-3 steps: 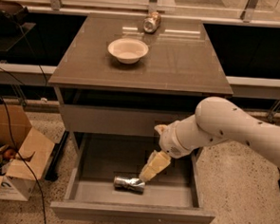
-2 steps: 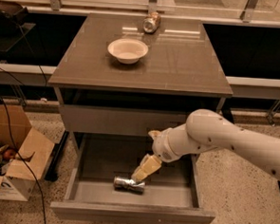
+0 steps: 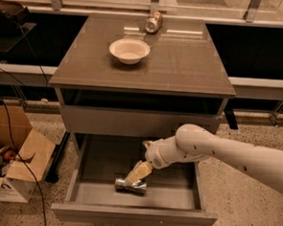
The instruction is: Pick redbull can from middle drawer and place on counter
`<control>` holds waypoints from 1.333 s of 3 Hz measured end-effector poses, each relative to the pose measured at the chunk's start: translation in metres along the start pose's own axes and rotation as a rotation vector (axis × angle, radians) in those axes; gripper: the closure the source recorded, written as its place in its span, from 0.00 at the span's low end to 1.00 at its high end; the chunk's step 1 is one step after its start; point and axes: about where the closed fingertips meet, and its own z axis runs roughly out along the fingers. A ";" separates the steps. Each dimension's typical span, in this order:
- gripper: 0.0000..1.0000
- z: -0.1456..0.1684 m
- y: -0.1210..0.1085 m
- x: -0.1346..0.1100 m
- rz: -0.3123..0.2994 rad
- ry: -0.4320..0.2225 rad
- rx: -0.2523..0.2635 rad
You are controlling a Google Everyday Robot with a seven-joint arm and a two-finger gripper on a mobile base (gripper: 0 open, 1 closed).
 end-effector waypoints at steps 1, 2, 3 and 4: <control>0.00 0.034 -0.007 0.025 0.025 0.013 -0.032; 0.00 0.064 -0.011 0.049 0.055 0.034 -0.049; 0.00 0.088 -0.017 0.072 0.085 0.050 -0.040; 0.02 0.113 -0.020 0.097 0.118 0.085 -0.028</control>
Offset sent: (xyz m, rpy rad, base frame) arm 0.0081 0.0104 -0.1258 -0.0217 0.1236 -0.0166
